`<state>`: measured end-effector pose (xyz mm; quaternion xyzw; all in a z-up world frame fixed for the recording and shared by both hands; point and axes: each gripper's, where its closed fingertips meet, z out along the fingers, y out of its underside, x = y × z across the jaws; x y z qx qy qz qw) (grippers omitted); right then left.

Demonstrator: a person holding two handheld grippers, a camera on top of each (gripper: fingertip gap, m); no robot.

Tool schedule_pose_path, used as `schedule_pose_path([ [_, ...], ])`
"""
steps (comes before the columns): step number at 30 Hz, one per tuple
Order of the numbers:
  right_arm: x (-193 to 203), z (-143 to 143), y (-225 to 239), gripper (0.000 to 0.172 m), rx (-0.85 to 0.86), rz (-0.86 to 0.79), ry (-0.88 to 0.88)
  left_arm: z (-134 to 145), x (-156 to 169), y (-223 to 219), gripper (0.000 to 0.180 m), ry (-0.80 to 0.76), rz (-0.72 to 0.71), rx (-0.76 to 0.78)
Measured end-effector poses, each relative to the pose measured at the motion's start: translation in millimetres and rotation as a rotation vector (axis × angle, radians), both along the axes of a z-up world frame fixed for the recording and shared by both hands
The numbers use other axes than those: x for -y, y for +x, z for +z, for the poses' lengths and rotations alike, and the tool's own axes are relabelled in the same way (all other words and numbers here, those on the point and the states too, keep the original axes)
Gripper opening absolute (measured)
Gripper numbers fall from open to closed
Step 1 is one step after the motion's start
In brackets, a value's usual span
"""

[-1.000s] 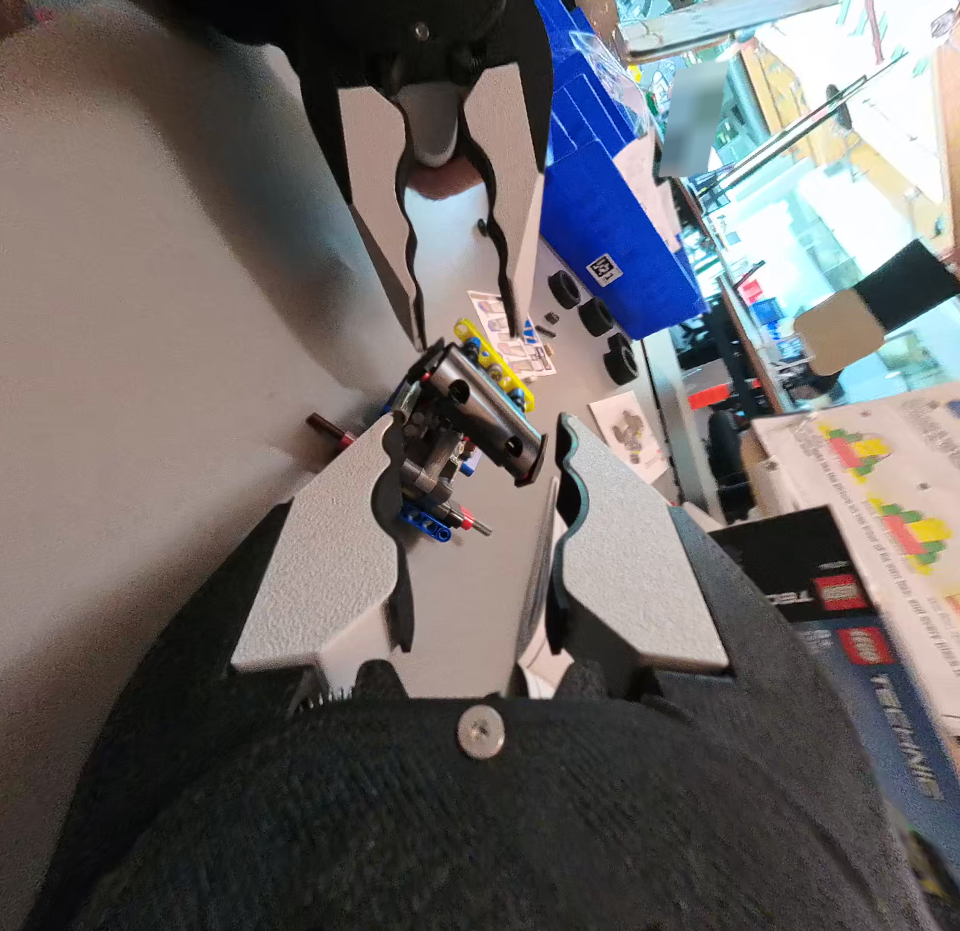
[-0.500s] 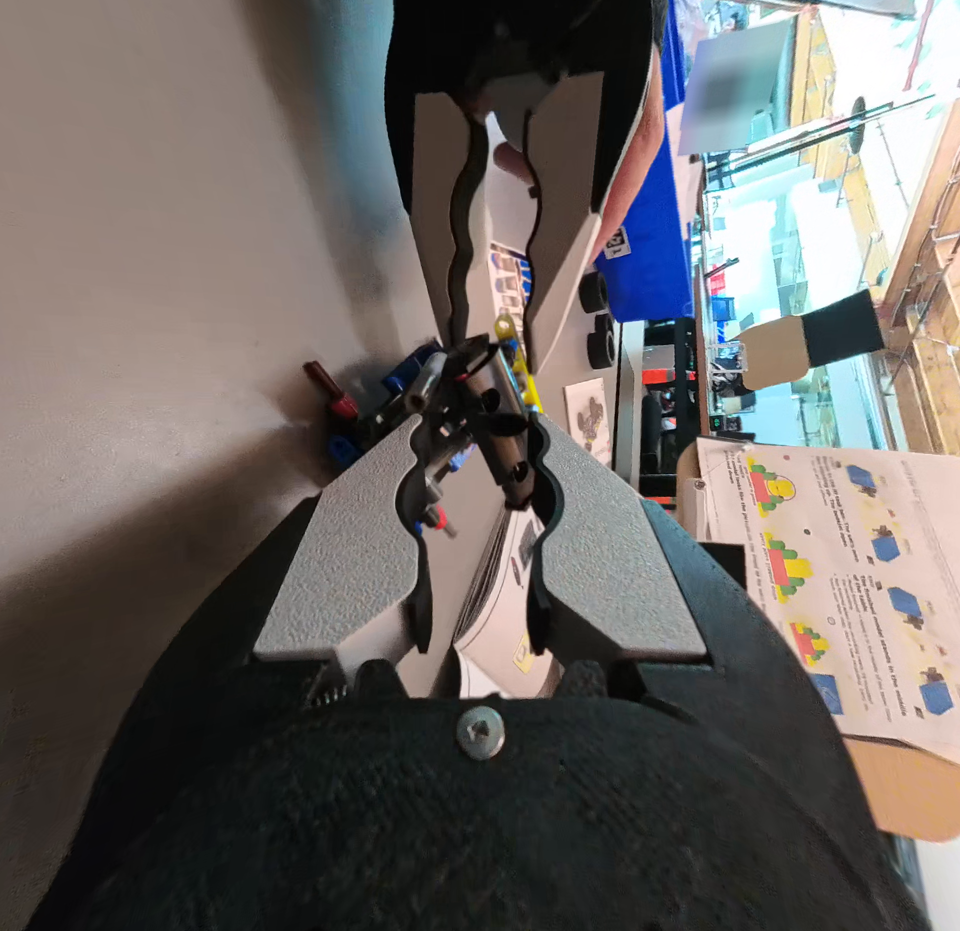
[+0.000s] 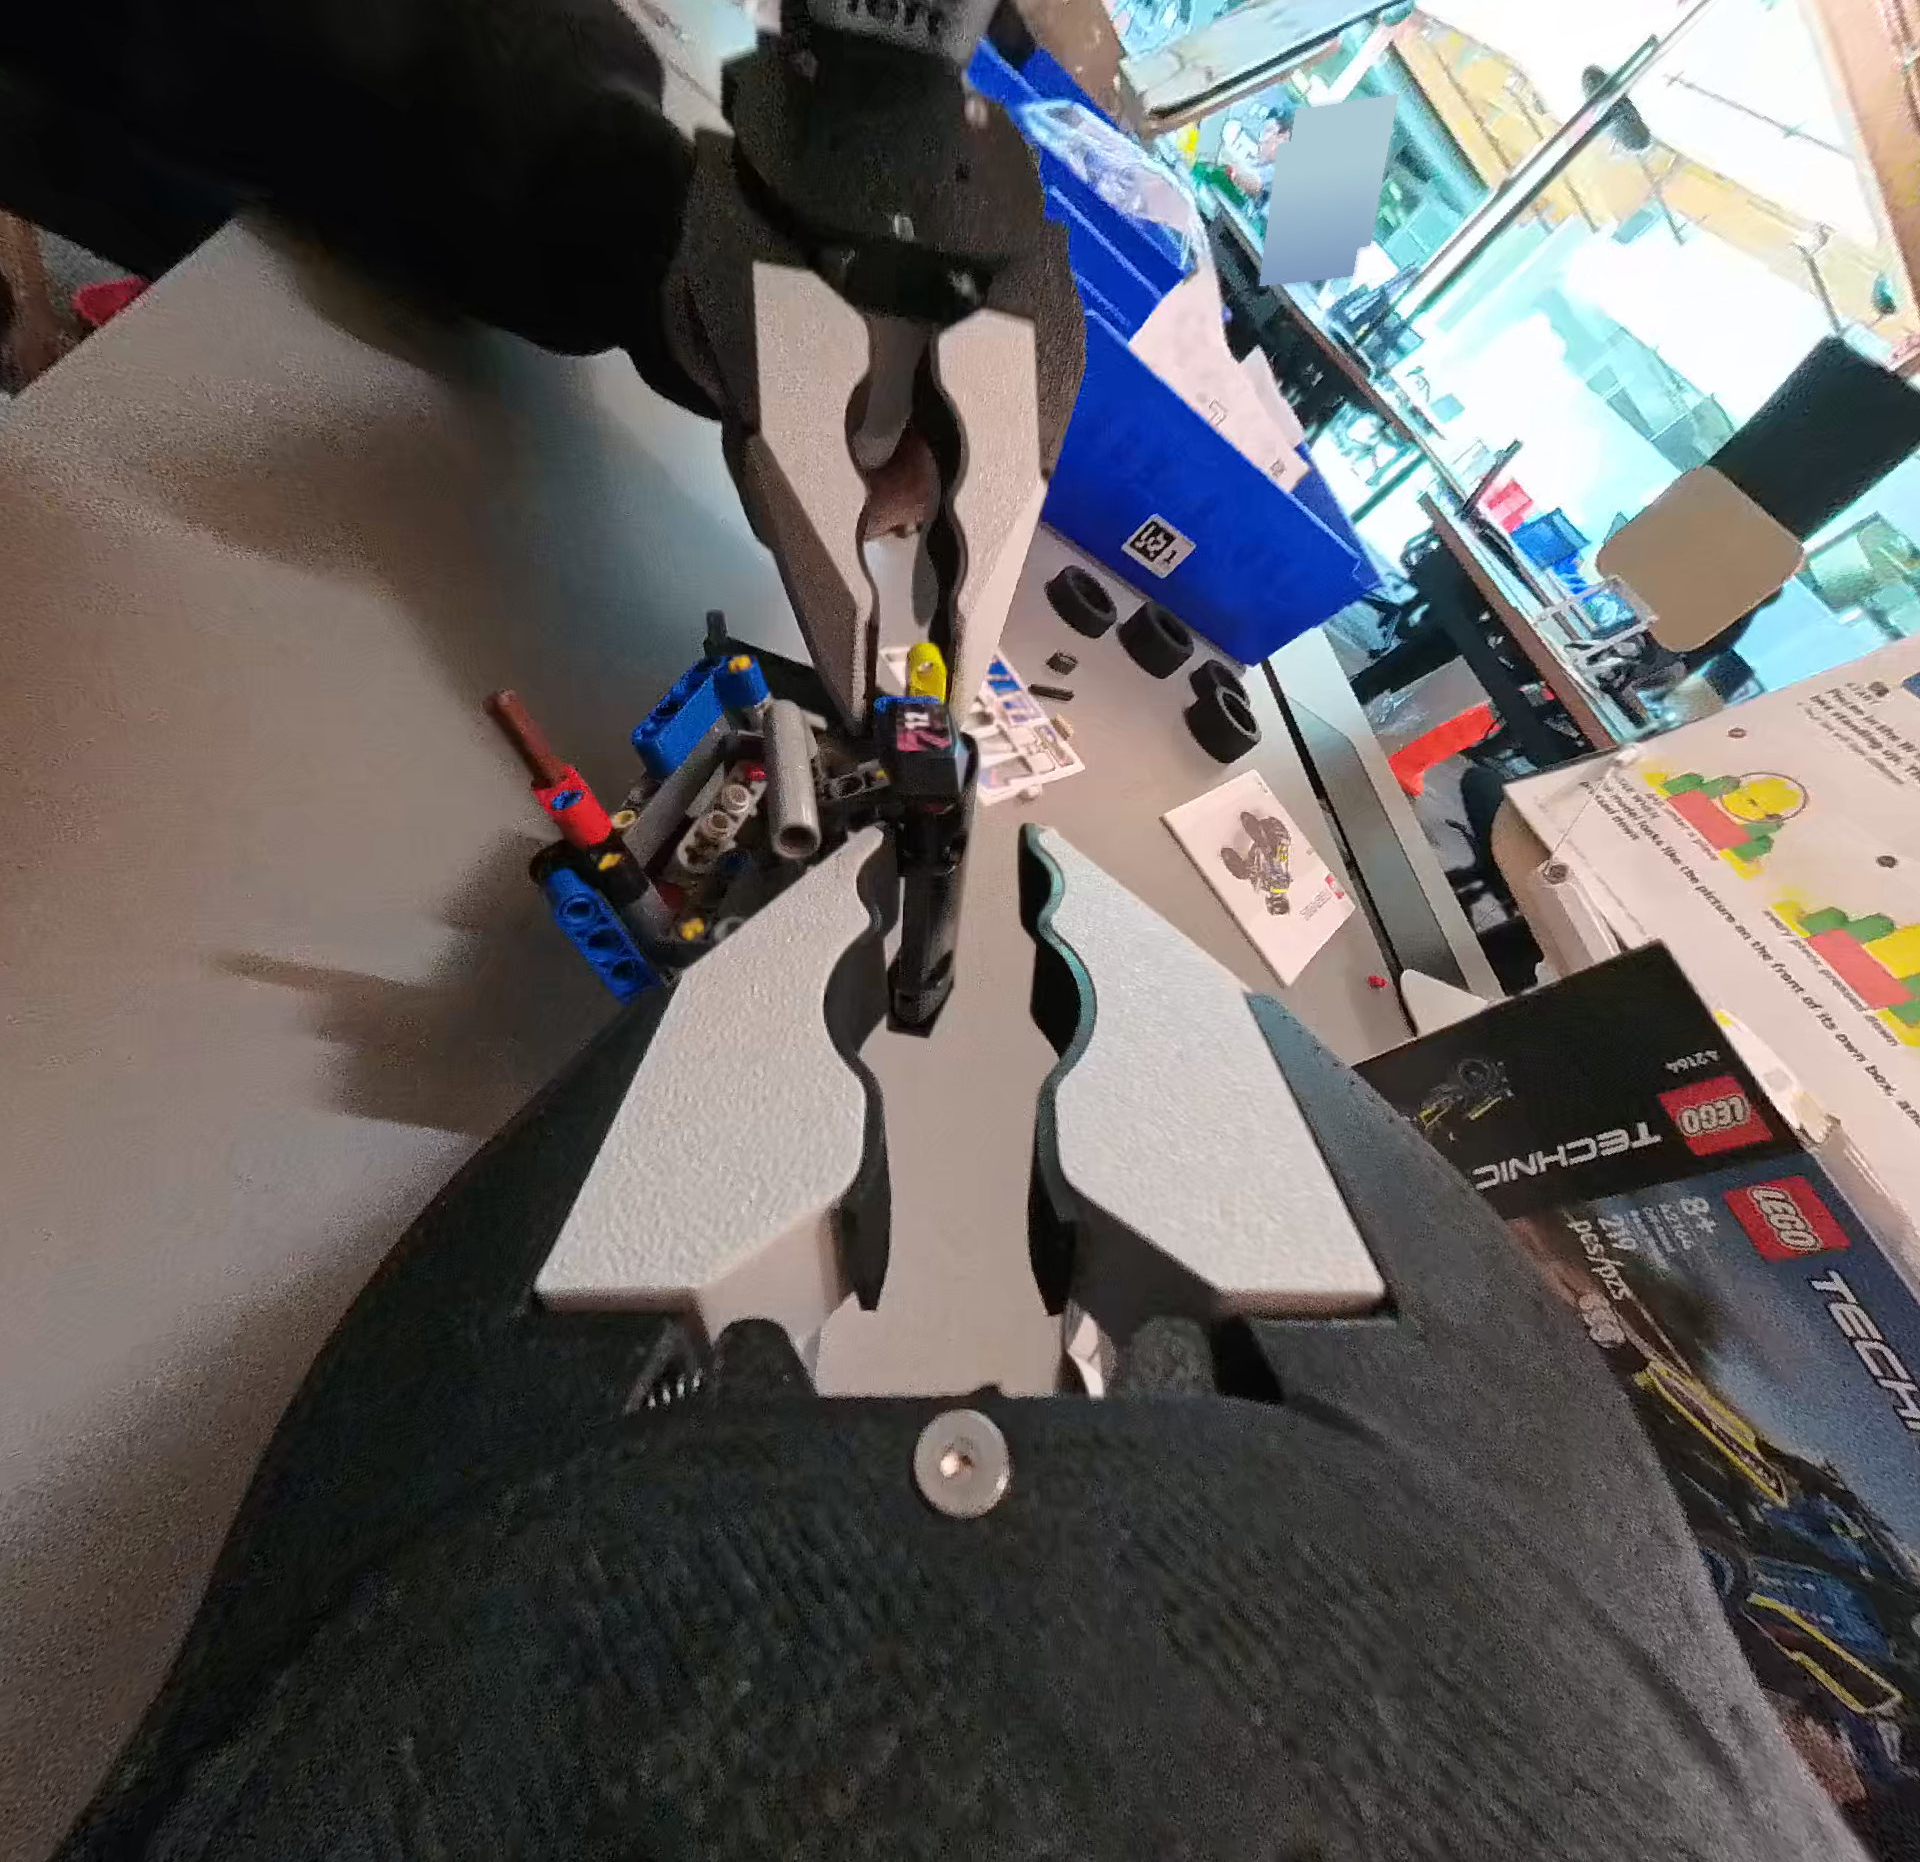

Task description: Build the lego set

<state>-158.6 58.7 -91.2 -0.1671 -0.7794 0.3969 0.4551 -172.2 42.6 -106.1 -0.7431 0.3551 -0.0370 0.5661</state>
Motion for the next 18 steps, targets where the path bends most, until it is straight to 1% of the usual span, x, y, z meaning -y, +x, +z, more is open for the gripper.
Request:
schedule_pose_path([
  [2,3,3,2,0.017,-0.002,0.024,-0.038,-4,1,2,0.013,-0.088,-0.025,0.100],
  [3,3,0,2,0.010,0.018,0.040,-0.057,-6,-1,2,0.013,-0.125,-0.024,0.147],
  [4,1,-2,0,0.009,0.034,0.037,-0.082,-9,-2,2,0.013,-0.169,-0.028,0.192],
  [6,-3,-12,-2,0.010,0.107,0.041,-0.149,-17,-3,0,0.012,-0.254,-0.030,0.273],
  [9,-4,-26,-4,0.010,0.223,0.052,-0.253,-29,0,1,0.013,-0.430,-0.062,0.410],
  [11,-9,-36,-11,0.013,0.286,0.007,-0.279,-38,-2,-2,0.012,-0.534,-0.057,0.489],
  [12,-11,-41,-13,0.010,0.338,-0.008,-0.295,-42,-3,-4,0.012,-0.568,-0.051,0.515],
  [15,-19,-49,-20,0.008,0.516,-0.070,-0.459,-45,-10,-11,0.012,-0.593,-0.024,0.570],
  [17,-22,-52,-24,0.007,0.616,-0.105,-0.592,-44,-12,-15,0.012,-0.566,-0.014,0.539],
  [18,-21,-51,-24,0.008,0.640,-0.103,-0.629,-44,-12,-16,0.012,-0.552,-0.012,0.524],
])
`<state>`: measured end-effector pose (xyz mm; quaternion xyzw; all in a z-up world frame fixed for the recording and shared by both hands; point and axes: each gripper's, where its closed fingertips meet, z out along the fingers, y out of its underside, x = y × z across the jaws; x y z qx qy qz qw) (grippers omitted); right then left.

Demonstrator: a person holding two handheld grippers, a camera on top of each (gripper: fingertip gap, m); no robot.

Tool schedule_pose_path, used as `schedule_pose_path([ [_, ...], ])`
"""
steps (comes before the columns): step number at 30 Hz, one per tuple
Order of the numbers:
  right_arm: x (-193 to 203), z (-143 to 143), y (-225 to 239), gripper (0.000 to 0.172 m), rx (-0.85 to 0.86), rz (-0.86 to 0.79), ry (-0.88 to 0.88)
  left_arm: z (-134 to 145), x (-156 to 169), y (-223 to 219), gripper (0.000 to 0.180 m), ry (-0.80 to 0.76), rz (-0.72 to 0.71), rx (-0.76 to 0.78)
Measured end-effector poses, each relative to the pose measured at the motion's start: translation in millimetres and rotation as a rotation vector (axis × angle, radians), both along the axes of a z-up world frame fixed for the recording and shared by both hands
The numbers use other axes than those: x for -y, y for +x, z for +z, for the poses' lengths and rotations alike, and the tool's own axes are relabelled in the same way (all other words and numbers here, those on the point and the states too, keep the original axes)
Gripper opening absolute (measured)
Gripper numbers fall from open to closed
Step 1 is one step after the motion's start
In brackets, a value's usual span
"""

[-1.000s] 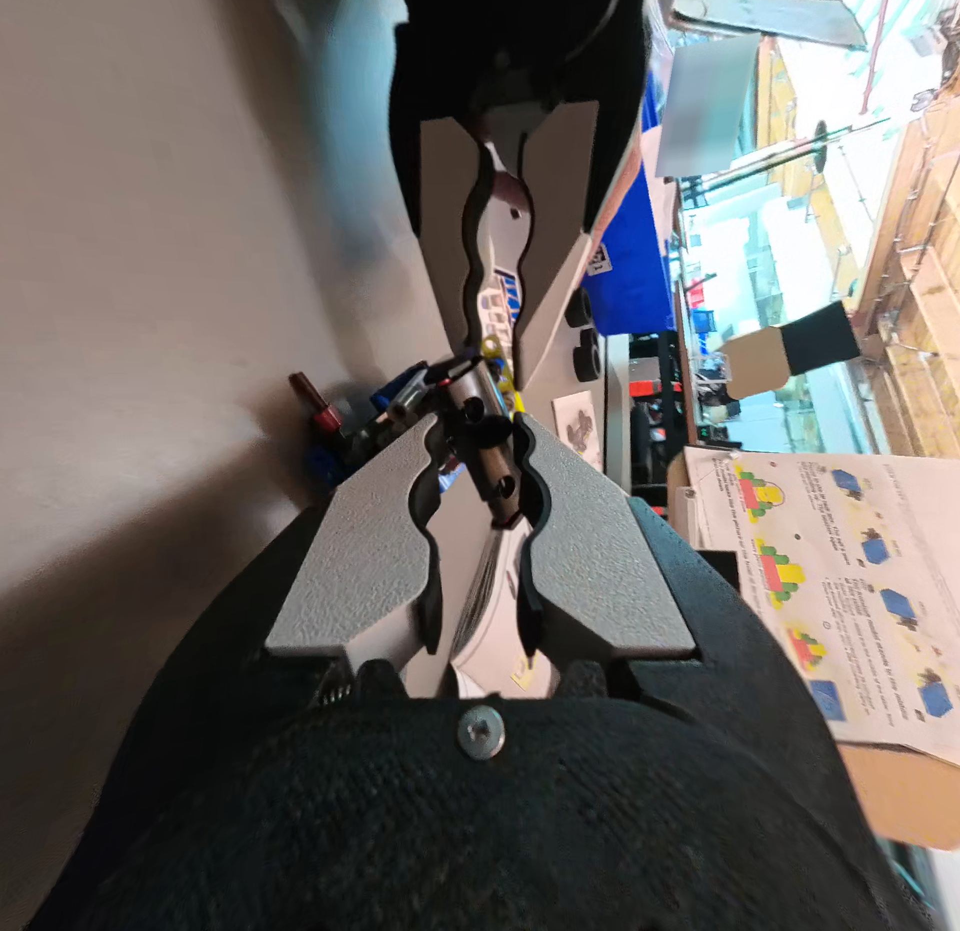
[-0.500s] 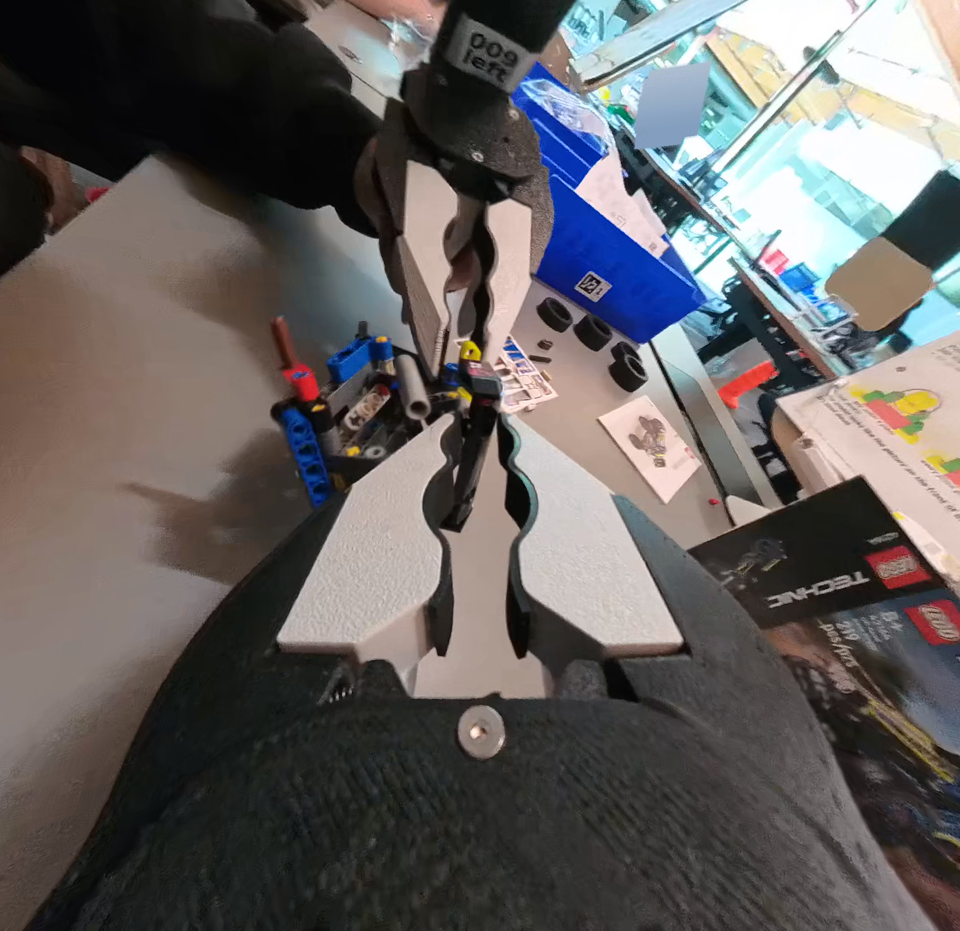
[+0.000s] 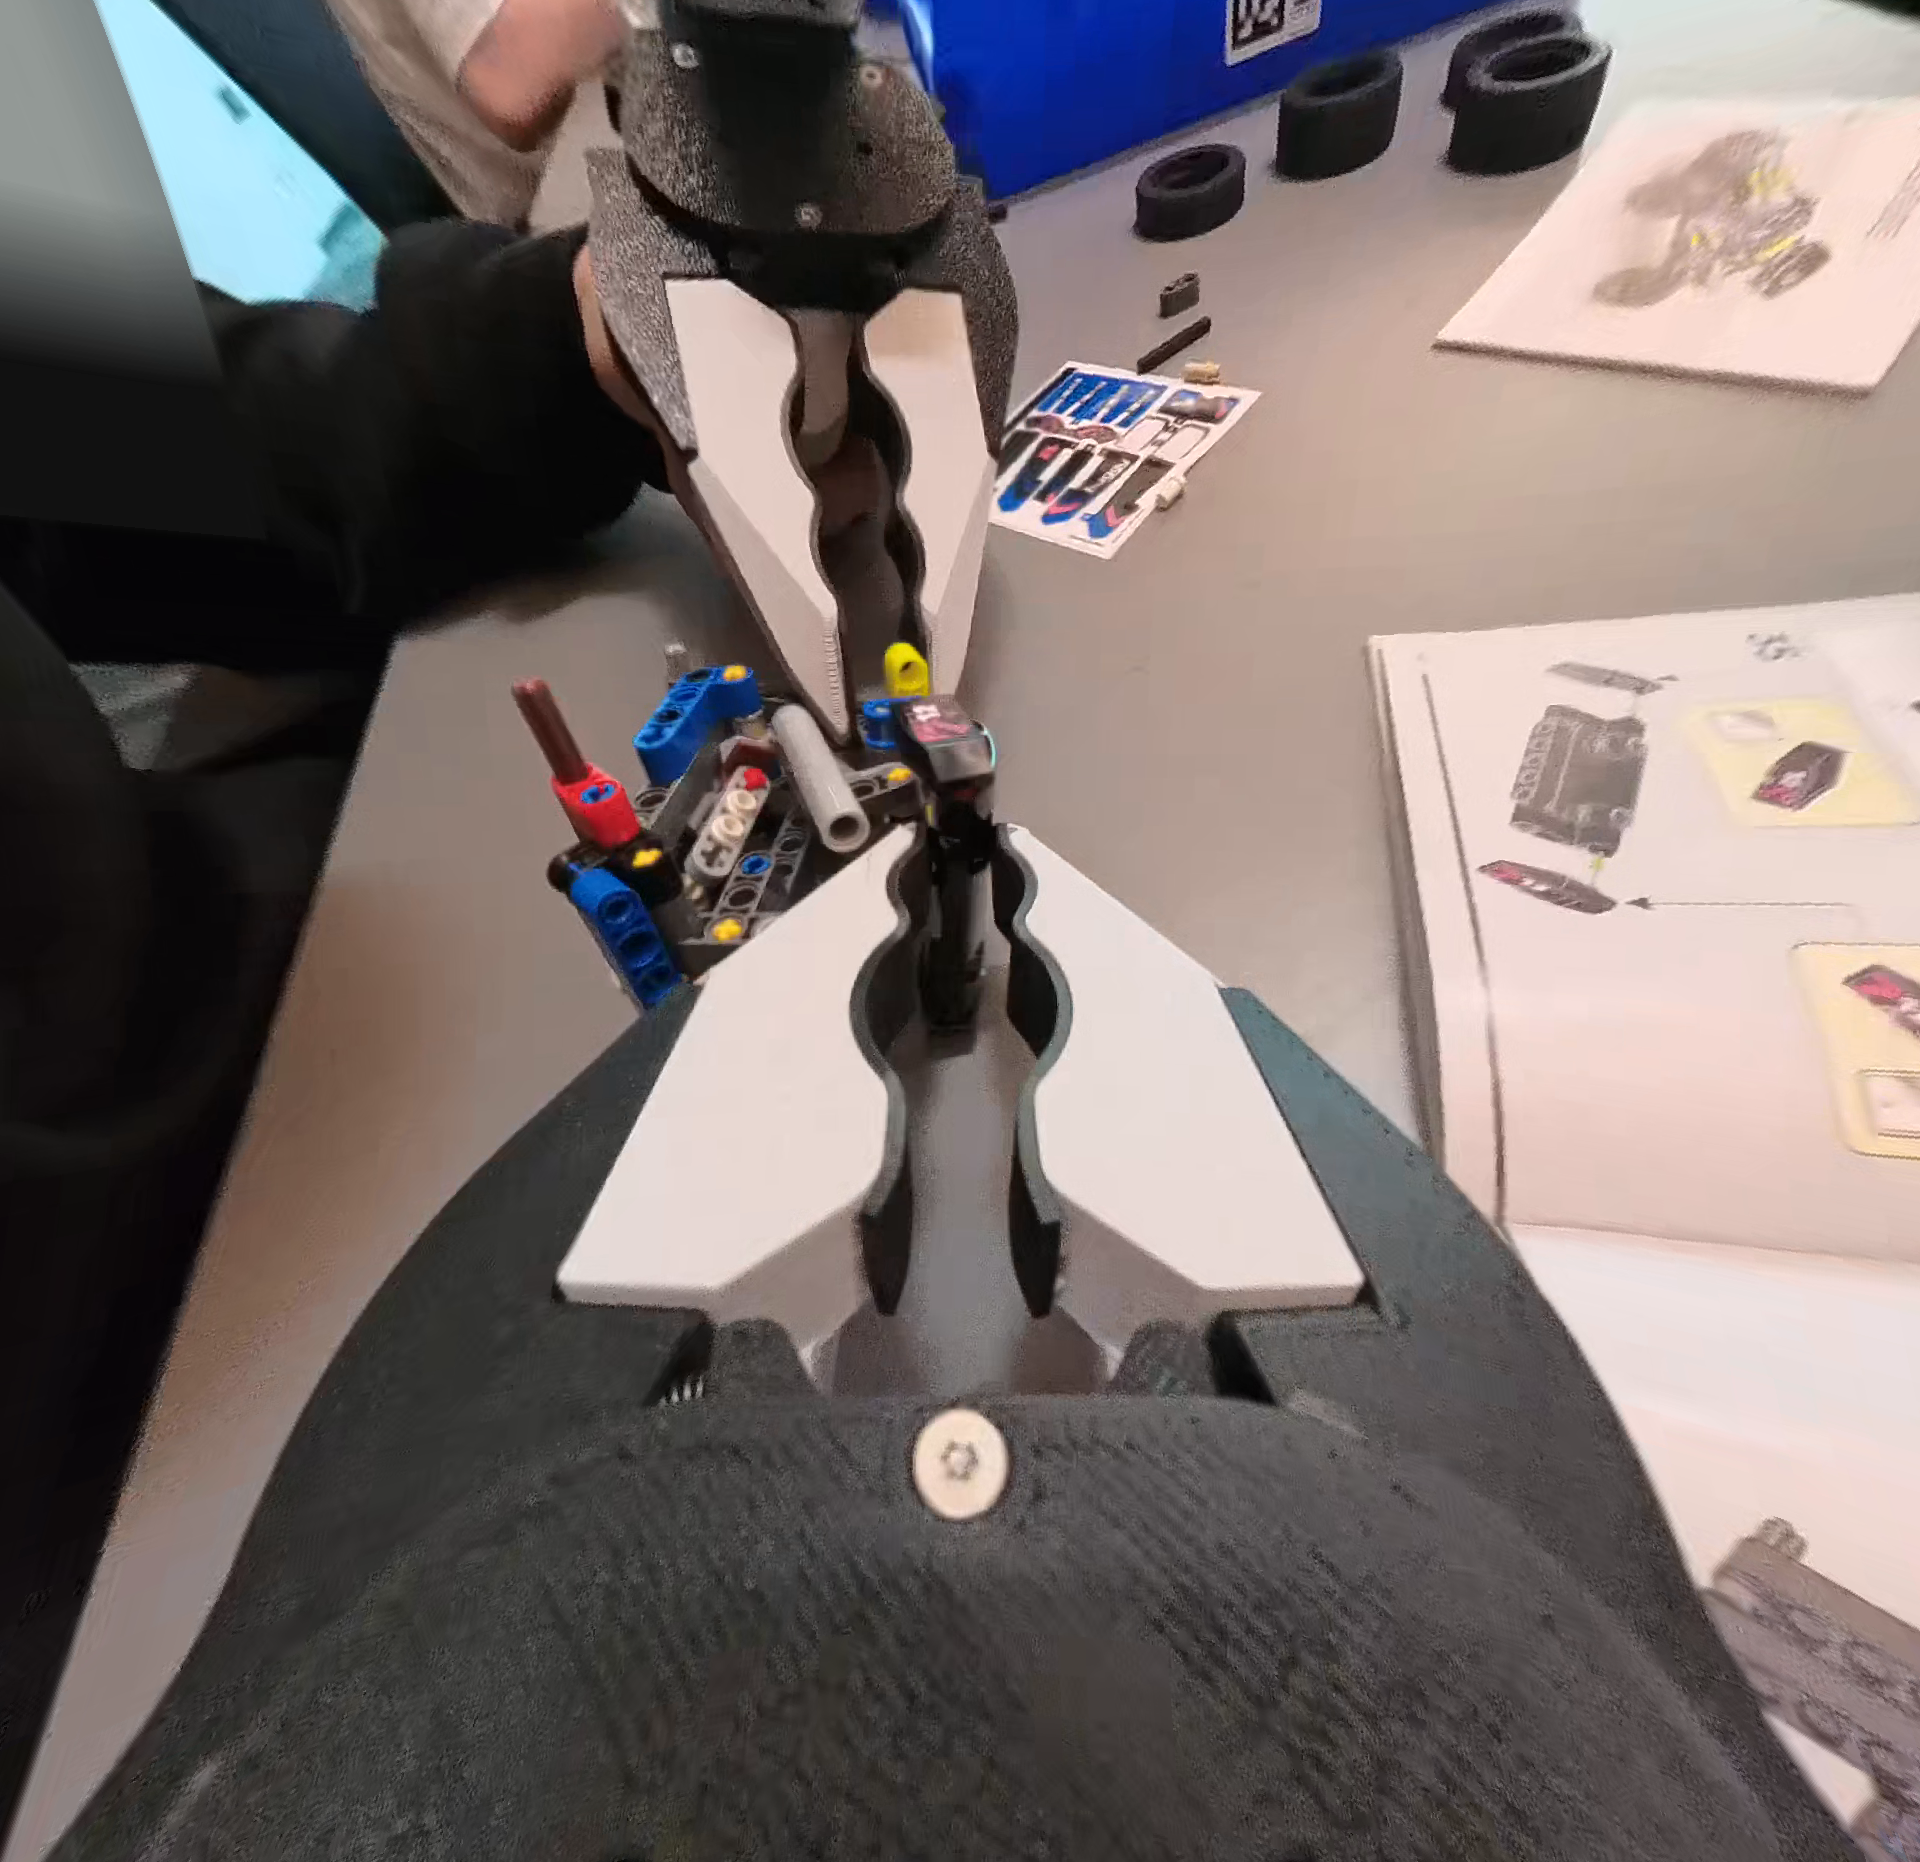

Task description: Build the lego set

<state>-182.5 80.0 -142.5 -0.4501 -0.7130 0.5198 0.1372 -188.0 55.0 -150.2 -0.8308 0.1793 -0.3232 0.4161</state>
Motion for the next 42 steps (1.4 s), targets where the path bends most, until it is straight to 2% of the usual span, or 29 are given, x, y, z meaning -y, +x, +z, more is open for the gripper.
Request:
schedule_pose_path([
  [7,-6,-2,-6,0.009,0.047,-0.158,-0.067,0,-4,-6,0.012,0.039,0.053,-0.055],
  [12,-7,-2,-10,0.007,-0.006,-0.193,0.043,0,-5,-7,0.012,0.042,0.061,-0.060],
  [14,-15,-1,-14,0.019,-0.051,-0.229,0.133,0,-6,-8,0.012,0.040,0.071,-0.058],
  [16,-11,2,-13,0.011,-0.086,-0.195,0.199,0,-6,-8,0.012,0.038,0.067,-0.055],
  [20,-17,4,-13,0.015,-0.141,-0.187,0.318,0,-8,-10,0.012,0.019,0.076,-0.025],
  [22,-14,3,-14,0.007,-0.135,-0.193,0.289,0,-8,-10,0.012,0.010,0.073,-0.012],
  [29,-10,4,-17,0.007,-0.133,-0.177,0.193,0,-7,-11,0.012,0.040,0.041,-0.060],
  [35,-13,-4,-17,0.007,-0.094,-0.169,0.232,3,-15,-16,0.012,0.108,0.102,-0.125],
  [42,-13,2,-22,0.007,-0.134,-0.217,0.231,1,-13,-18,0.012,0.070,0.098,-0.091],
])
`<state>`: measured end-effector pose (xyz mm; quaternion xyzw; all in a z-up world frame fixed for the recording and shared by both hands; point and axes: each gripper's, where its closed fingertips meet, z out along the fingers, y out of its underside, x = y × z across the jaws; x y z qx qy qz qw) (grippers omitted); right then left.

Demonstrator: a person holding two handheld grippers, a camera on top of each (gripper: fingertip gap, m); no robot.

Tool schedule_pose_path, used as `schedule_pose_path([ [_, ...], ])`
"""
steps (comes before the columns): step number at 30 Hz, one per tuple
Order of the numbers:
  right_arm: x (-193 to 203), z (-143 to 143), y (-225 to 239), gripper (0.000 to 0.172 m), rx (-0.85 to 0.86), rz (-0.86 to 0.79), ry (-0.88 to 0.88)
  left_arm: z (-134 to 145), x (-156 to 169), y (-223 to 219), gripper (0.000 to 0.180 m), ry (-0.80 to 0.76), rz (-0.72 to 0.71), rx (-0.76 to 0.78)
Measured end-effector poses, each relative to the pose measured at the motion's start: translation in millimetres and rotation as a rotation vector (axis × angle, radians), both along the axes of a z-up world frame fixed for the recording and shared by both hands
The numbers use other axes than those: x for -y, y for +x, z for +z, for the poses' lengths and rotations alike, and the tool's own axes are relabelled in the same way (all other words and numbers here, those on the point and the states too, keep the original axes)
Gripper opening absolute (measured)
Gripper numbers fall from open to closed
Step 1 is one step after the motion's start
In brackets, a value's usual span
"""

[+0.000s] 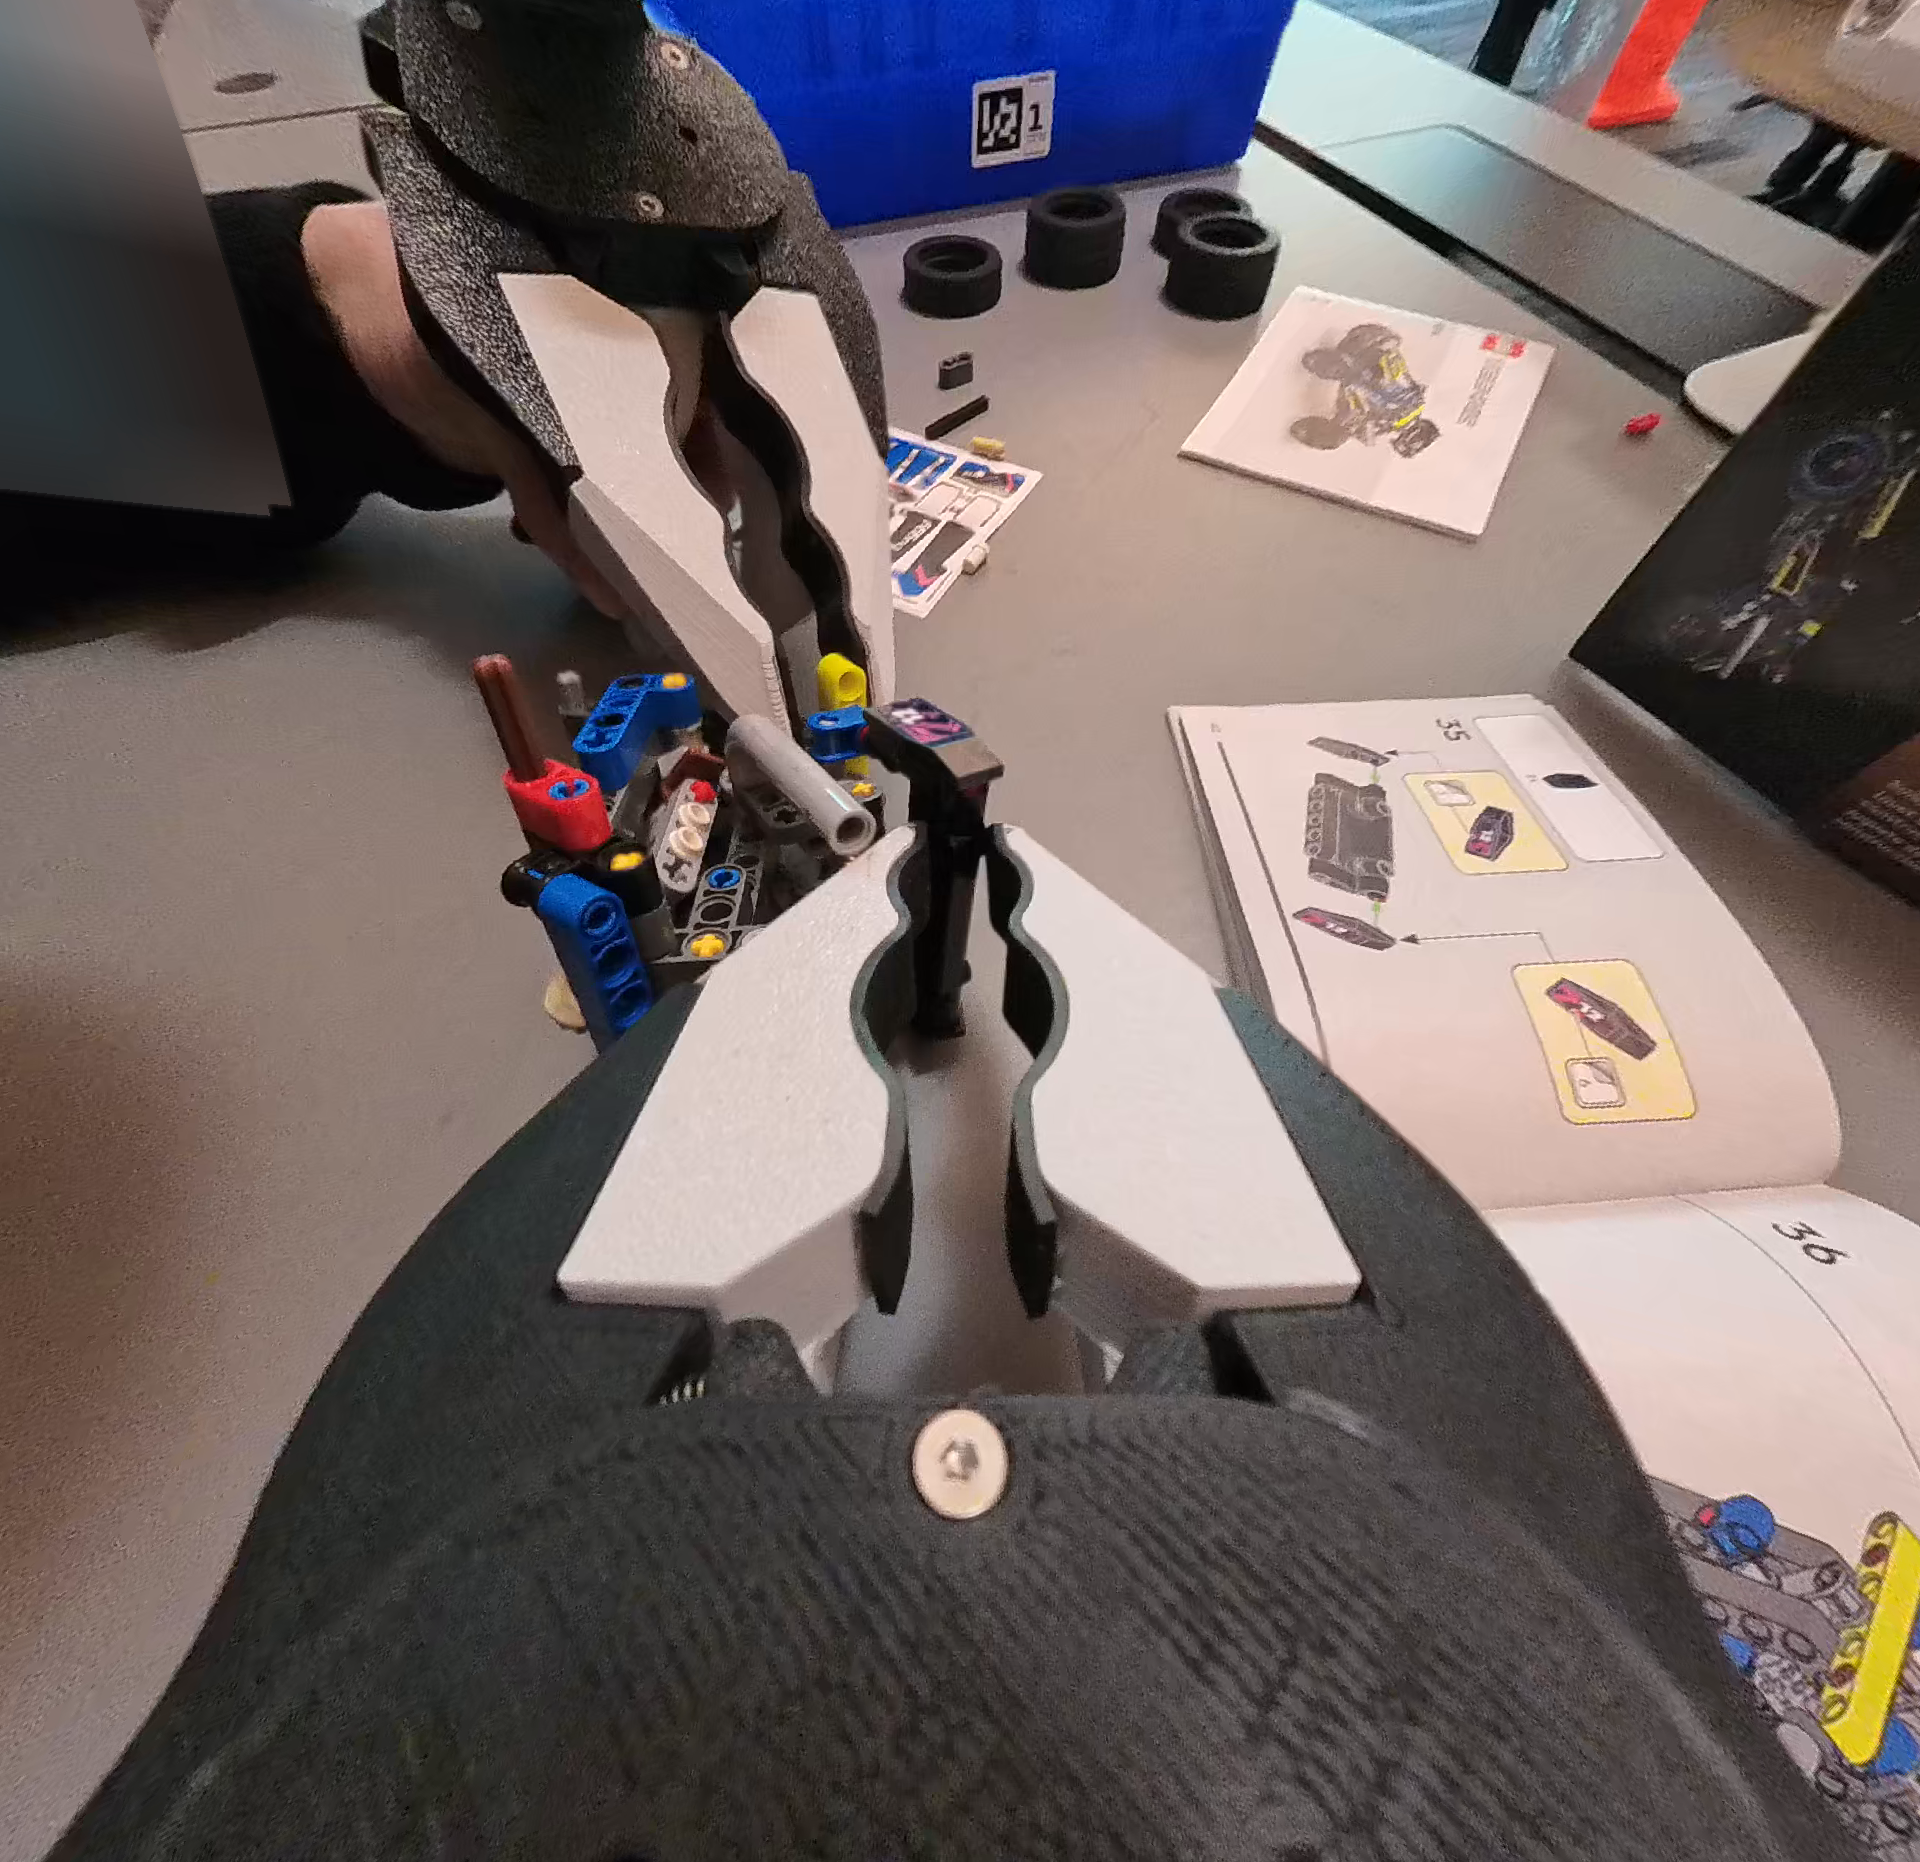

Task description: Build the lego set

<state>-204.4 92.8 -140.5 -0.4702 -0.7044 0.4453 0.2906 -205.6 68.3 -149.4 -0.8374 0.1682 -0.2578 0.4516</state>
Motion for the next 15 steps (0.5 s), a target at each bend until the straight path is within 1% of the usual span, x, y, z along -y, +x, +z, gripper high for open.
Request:
schedule_pose_path([
  [5,0.4,5.4,-4.3,0.006,-0.044,-0.056,0.017,0.0,0.2,-2.2,0.012,-0.006,0.008,0.009],
  [11,-0.4,4.2,-5.1,0.006,-0.028,-0.074,-0.005,0.2,-1.6,-4.6,0.012,-0.011,0.024,0.020],
  [15,0.5,4.0,-7.6,0.006,-0.033,-0.086,0.013,1.2,-2.5,-7.6,0.013,-0.013,0.038,0.036],
])
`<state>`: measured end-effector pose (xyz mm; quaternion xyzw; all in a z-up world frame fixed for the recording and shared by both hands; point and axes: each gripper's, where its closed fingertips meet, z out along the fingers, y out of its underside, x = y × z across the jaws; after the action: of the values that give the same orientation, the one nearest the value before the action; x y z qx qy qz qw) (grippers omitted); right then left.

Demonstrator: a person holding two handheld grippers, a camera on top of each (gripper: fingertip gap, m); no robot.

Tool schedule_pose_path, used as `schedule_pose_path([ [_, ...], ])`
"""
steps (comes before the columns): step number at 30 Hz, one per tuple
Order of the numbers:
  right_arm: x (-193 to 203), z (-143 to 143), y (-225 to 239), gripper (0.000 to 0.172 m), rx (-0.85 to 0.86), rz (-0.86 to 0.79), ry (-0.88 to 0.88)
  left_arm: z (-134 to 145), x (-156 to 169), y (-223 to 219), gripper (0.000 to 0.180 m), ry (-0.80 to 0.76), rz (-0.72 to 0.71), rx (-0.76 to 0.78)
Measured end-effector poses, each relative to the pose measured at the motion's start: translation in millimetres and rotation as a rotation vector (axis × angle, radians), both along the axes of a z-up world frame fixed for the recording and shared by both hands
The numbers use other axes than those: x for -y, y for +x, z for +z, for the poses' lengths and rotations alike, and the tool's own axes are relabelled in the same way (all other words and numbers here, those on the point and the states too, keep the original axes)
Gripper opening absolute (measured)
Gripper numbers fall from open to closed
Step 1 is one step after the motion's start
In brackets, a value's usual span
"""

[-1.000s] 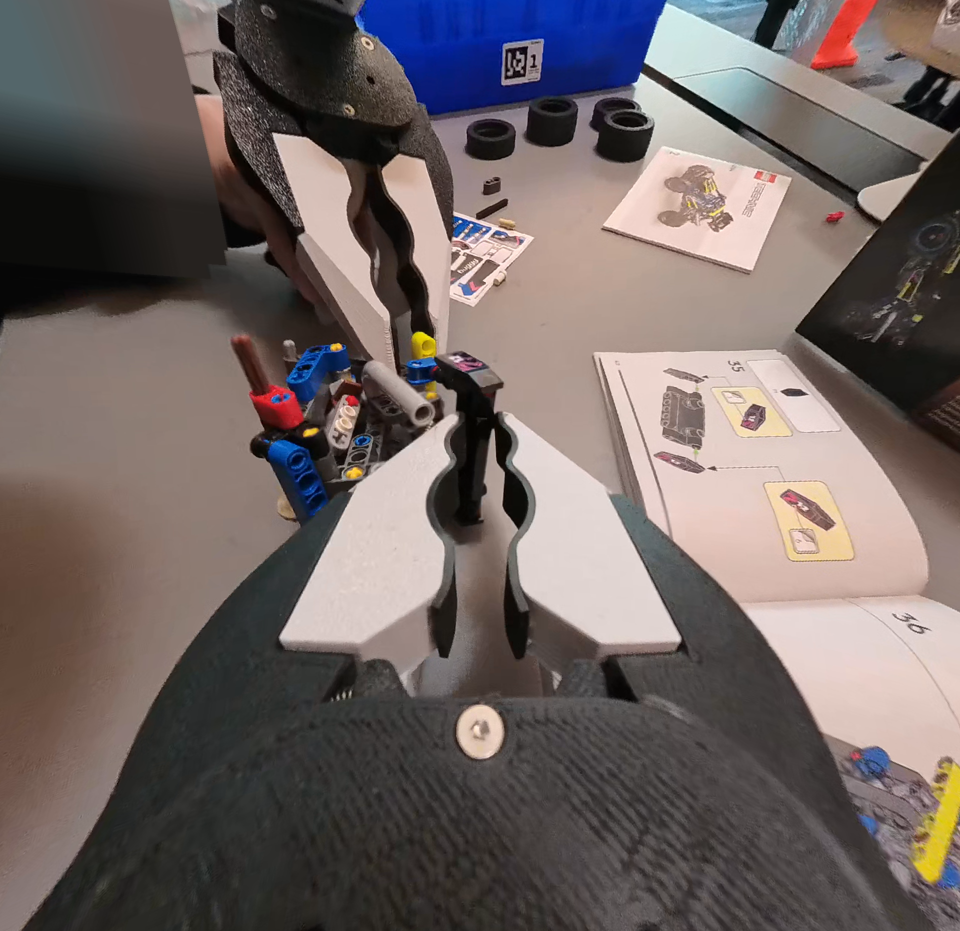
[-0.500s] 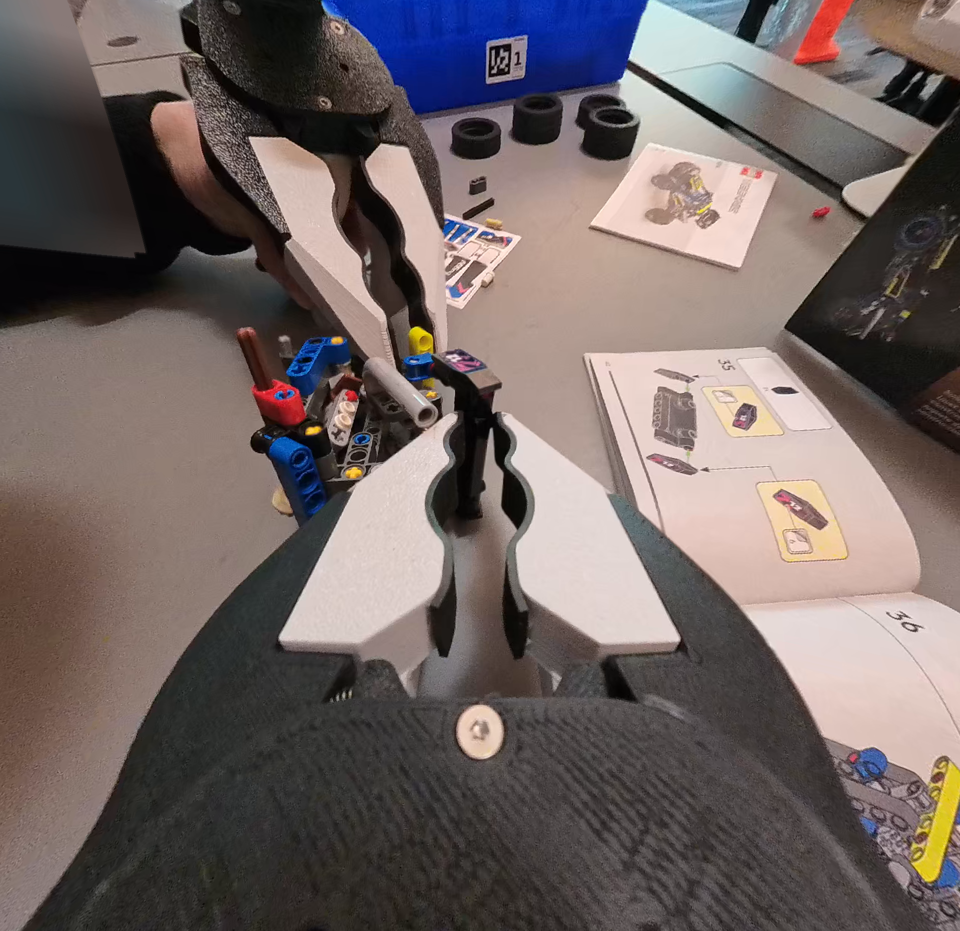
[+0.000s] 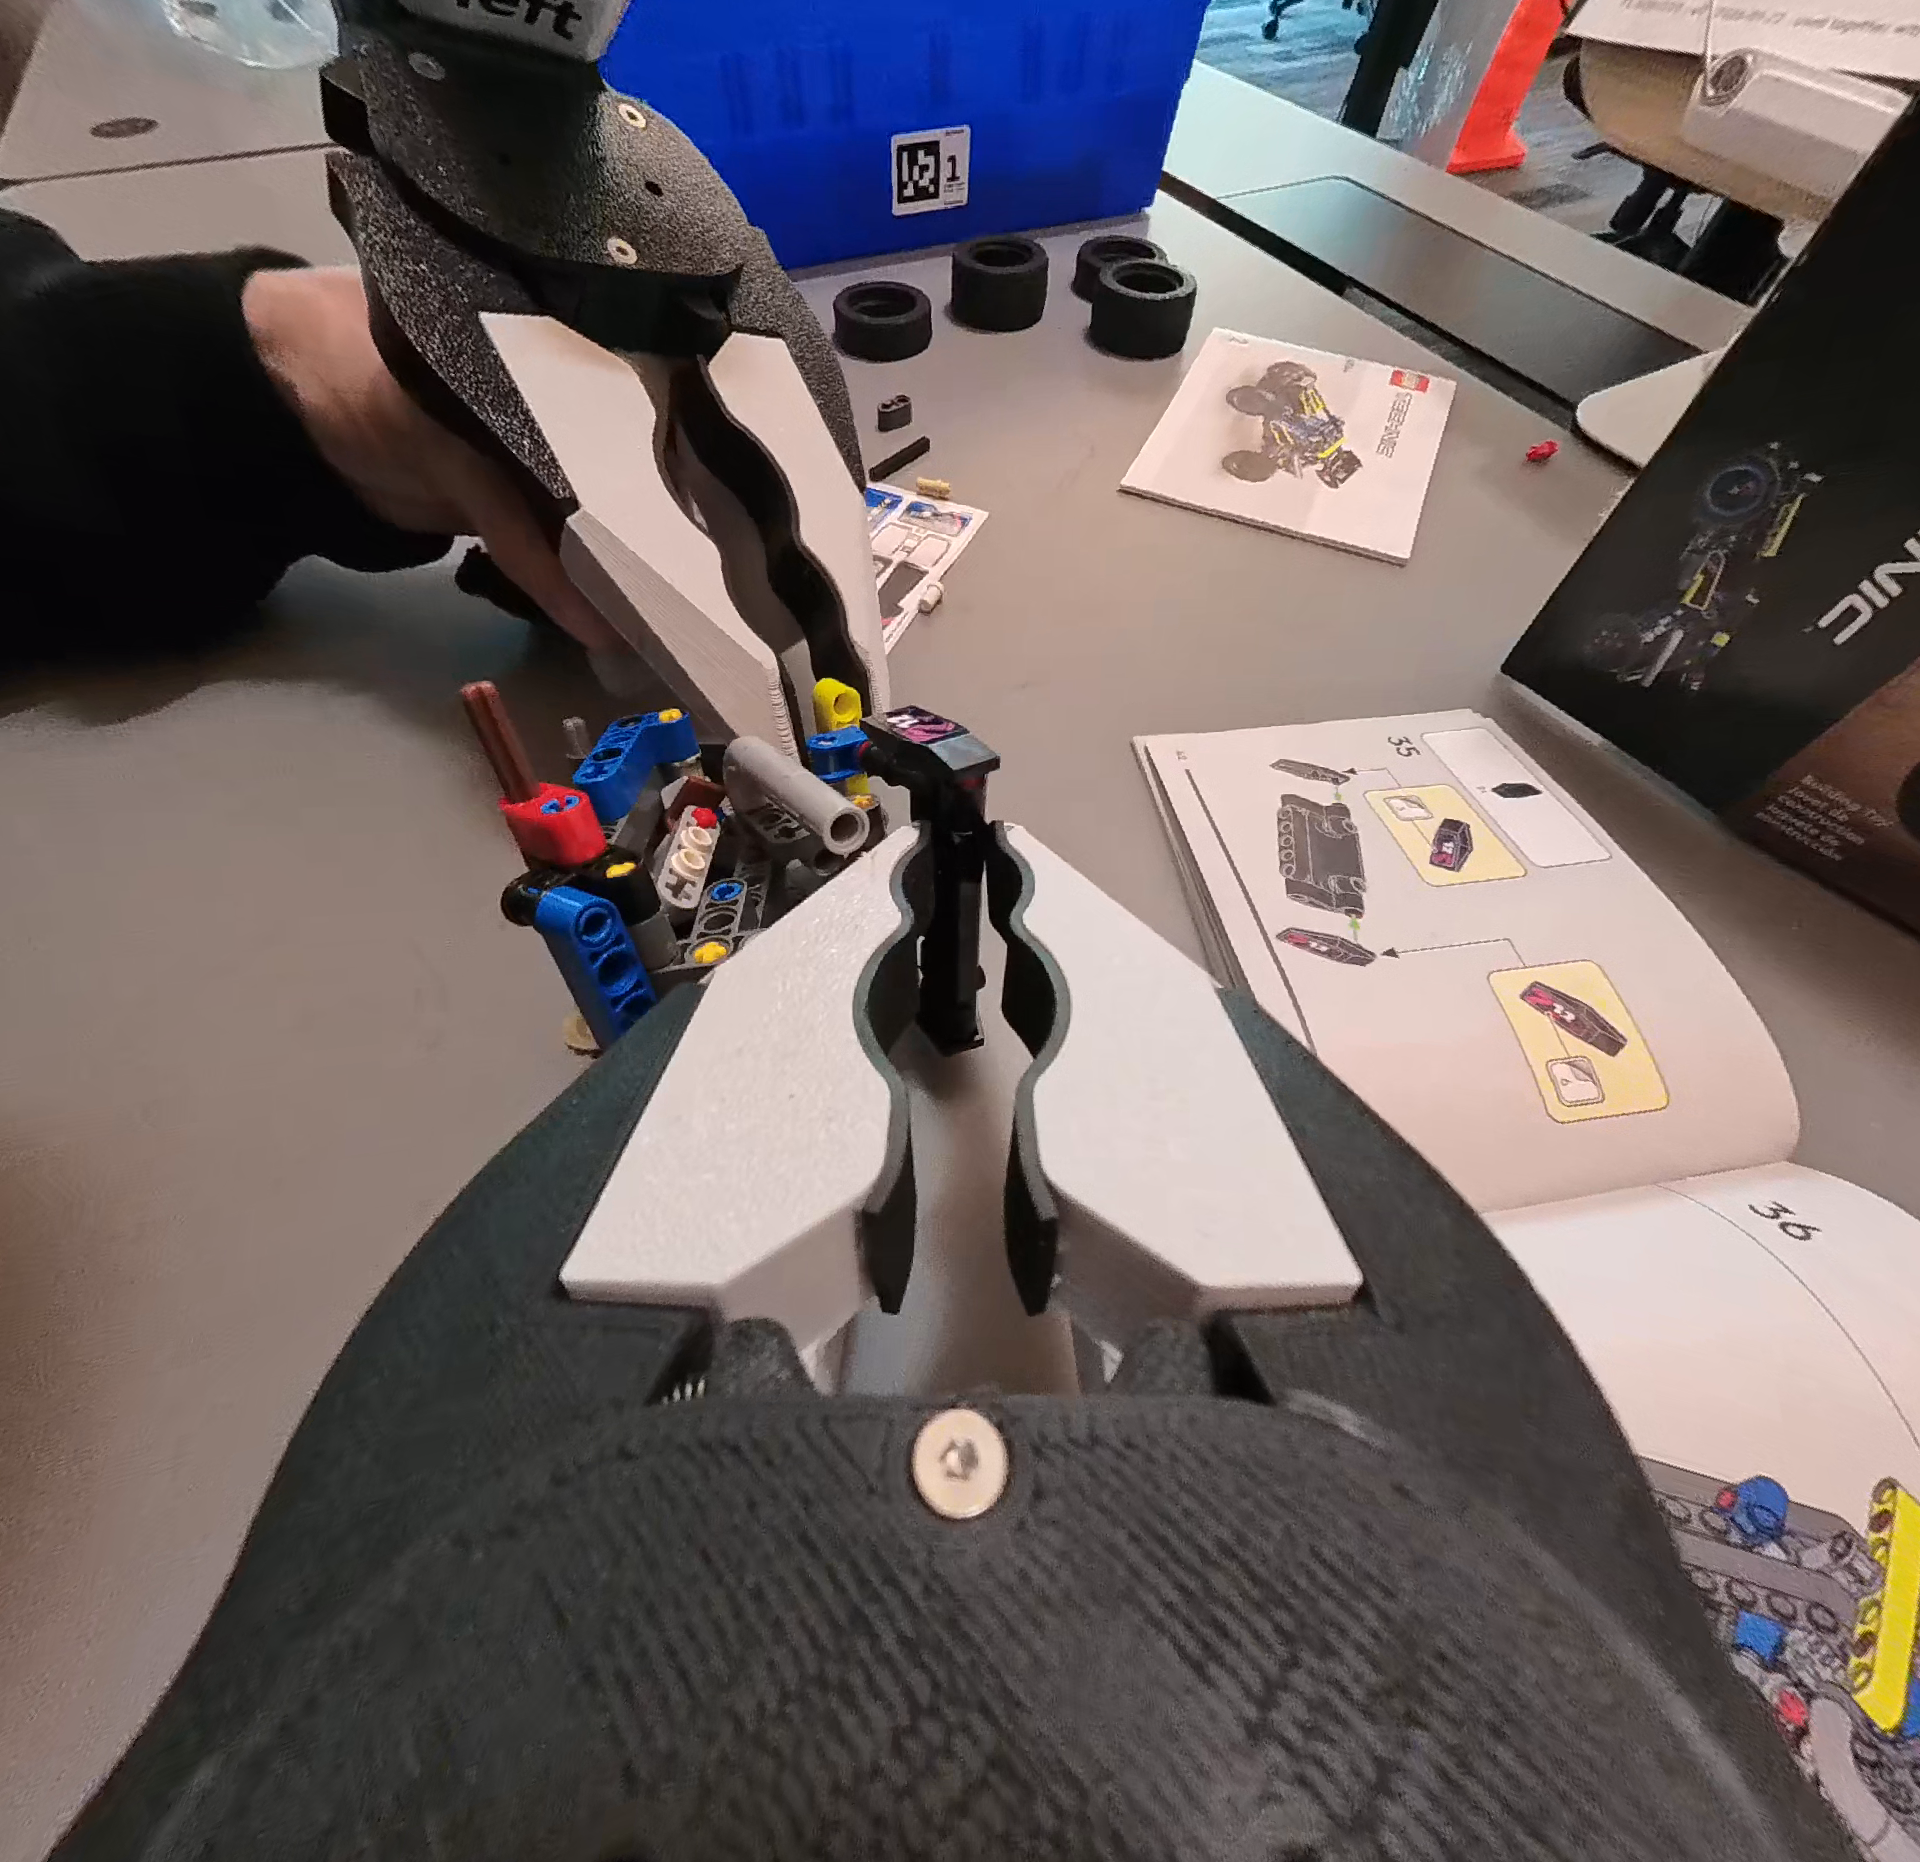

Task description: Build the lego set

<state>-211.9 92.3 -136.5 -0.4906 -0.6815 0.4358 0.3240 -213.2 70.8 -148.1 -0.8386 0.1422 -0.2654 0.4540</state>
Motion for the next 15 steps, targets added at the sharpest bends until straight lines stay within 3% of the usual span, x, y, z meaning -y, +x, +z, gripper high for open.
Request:
schedule_pose_path([
  [15,8.4,-3.5,1.9,0.006,0.066,0.117,-0.104,0.3,6.7,6.1,0.011,0.027,-0.051,-0.054],
])
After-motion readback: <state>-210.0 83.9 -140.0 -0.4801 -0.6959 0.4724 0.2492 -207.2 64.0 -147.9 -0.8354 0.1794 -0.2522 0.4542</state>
